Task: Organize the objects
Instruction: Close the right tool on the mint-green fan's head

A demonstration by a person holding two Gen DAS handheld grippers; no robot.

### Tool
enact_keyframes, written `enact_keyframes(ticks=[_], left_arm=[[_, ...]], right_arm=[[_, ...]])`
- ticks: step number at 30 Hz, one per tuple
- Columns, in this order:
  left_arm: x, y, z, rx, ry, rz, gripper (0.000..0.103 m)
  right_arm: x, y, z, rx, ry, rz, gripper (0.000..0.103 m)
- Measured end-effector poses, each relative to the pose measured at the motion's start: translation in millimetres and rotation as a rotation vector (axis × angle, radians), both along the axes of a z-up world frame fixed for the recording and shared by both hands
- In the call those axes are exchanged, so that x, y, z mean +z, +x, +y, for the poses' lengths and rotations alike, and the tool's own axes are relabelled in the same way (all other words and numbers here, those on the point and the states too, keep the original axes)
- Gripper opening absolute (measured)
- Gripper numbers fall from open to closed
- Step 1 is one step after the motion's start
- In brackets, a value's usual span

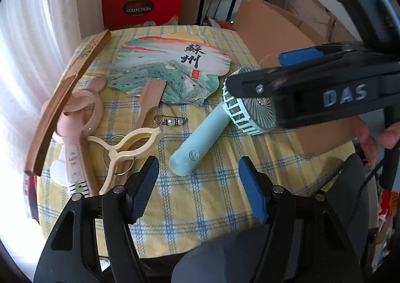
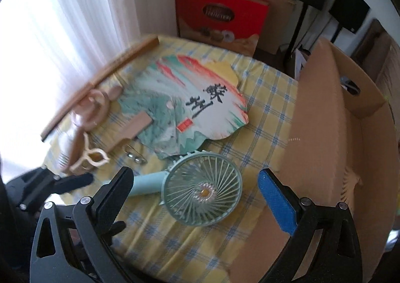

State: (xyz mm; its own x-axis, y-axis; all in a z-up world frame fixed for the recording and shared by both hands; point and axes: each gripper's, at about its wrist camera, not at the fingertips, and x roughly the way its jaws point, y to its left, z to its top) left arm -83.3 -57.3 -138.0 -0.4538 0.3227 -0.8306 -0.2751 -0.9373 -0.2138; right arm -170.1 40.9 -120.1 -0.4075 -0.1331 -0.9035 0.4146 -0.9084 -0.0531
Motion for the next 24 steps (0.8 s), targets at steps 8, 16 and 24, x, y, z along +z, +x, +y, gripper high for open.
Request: enact_keyframes(ticks=[8, 16, 24], left_arm=[[-7, -9, -3, 0.012, 0.029, -0.027, 0.062], [-13, -11, 2, 0.006, 0.028, -0.05, 0.046], [-21, -18, -4, 0.035, 0.042, -0.07, 0.032]], right_arm=[[-18, -12, -10, 0.032, 0.158, -0.042, 0.103], [-40, -20, -13, 0.052, 0.178, -0.157, 0.103], [-36, -28, 5, -0.01, 0.067, -0.195, 0.086]])
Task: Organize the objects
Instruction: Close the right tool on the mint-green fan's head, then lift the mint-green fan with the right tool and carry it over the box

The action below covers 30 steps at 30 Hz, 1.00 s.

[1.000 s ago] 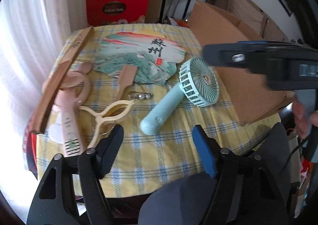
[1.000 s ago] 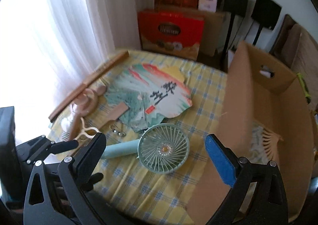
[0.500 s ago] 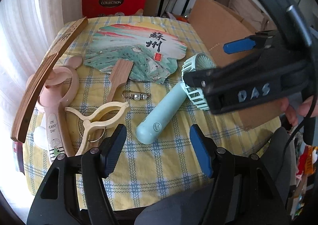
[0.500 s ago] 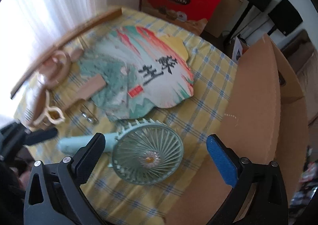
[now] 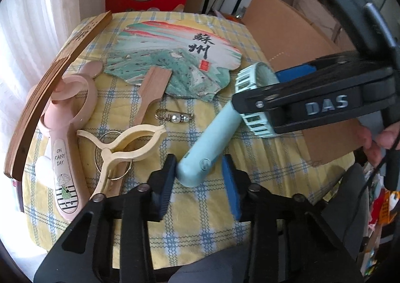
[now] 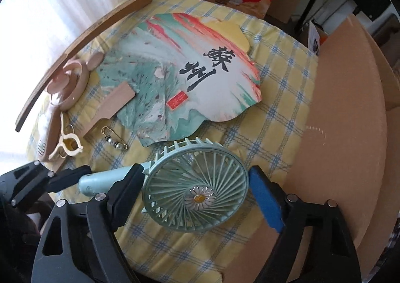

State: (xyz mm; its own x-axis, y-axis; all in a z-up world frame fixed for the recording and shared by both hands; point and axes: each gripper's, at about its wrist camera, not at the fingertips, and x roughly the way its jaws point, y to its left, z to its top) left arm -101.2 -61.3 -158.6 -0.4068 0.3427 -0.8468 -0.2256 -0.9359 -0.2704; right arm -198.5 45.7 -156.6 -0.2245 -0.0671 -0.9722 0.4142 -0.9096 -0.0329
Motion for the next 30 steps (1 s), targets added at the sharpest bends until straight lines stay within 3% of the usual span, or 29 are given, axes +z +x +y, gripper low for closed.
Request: enact_keyframes(ticks=[13, 22, 30], left_arm=[[10, 9, 0, 0.014, -0.008, 0.024, 0.031], [73, 6, 6, 0.007, 0.022, 0.13, 0.031], [129, -21, 55, -0.097, 0.004, 0.206, 0.031]], right_arm=[[25, 15, -9, 0.035, -0.001, 0.11, 0.083], [91, 26, -2, 0.052, -0.023, 0.261, 0.083], [162, 30, 36, 0.014, -0.005, 0.39, 0.083]])
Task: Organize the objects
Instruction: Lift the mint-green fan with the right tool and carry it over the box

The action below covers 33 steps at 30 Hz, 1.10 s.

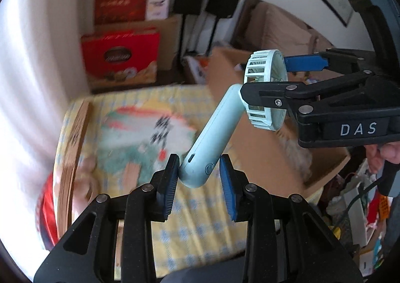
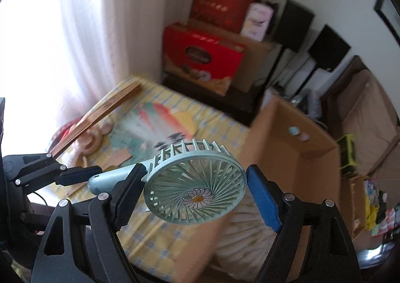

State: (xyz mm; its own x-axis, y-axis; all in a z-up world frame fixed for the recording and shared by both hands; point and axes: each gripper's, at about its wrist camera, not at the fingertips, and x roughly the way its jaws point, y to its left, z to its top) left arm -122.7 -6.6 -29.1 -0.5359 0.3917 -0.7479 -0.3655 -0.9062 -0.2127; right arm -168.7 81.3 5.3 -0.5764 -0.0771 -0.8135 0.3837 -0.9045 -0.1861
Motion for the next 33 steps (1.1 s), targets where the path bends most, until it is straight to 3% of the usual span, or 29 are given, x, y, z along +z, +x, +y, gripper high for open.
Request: enact_keyframes(ticks=[5, 13, 23, 33], left_arm=[[17, -19, 47, -0.072, 0.005, 0.021, 0.031], [19, -57, 116, -0.196, 0.043, -0.015, 0.03], [-16, -105, 183, -0.301, 0.009, -0.038, 0.03], [-42, -138, 207, -0.316, -0.104, -0.053, 0.031]], right_arm=[[24, -12, 49, -0.08, -0.016, 0.023, 0.083], [31, -30, 127, -0.181, -0.028, 0.015, 0.083], [-1, -74, 205, -0.295, -0.058, -0.048, 0.083], [-34, -110, 228, -0.335, -0.117, -0.092, 0.083]])
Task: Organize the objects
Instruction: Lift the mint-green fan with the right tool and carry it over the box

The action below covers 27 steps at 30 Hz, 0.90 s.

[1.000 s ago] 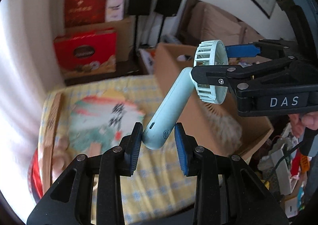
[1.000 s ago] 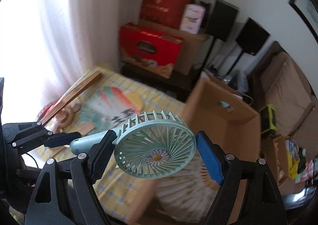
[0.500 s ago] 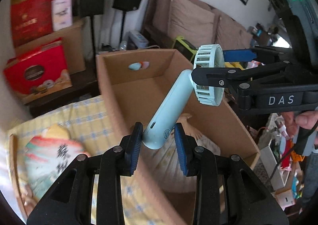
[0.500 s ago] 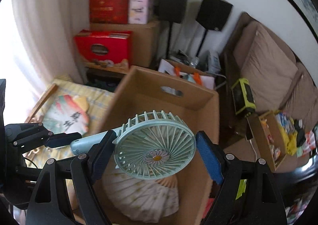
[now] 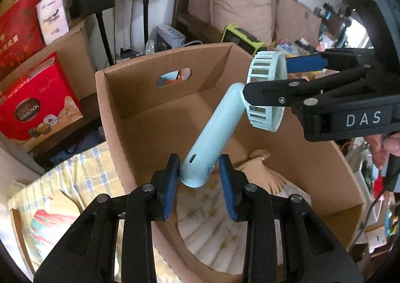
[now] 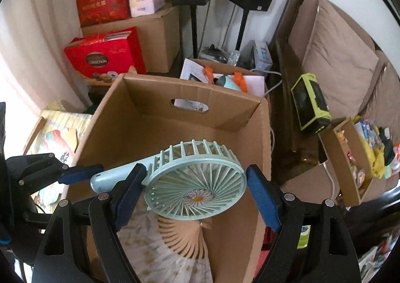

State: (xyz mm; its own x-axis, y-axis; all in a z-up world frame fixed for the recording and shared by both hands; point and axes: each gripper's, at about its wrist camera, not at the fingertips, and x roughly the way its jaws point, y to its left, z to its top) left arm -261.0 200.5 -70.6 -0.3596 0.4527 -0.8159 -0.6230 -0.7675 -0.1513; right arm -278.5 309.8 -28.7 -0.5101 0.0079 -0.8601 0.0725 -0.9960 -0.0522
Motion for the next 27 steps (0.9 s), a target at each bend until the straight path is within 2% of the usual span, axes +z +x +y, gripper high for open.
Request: enact_keyframes(ticks=[7, 11, 14, 20, 23, 27], left_arm=[[-6, -10, -9, 0.049, 0.015, -0.007, 0.032], [-1, -9, -19, 0.055, 0.062, -0.016, 0.033], [3, -6, -24, 0.057, 0.054, -0.007, 0.036], [14, 9, -40, 0.051, 0.087, 0.007, 0.037], [16, 15, -48, 0.075, 0.095, 0.008, 0.046], [15, 17, -58, 0.097, 0.114, 0.003, 0.048]], right_arm=[[-18, -20, 7, -0.042, -0.049, -0.012, 0.083], [-33, -33, 4, -0.07, -0.031, -0.018, 0.083], [-49, -44, 4, -0.098, -0.02, -0.031, 0.083], [-69, -59, 12, -0.187, -0.035, -0.023, 0.083], [-72, -66, 9, -0.209, -0.001, -0.003, 0.083], [-74, -73, 6, -0.231, 0.039, 0.009, 0.083]])
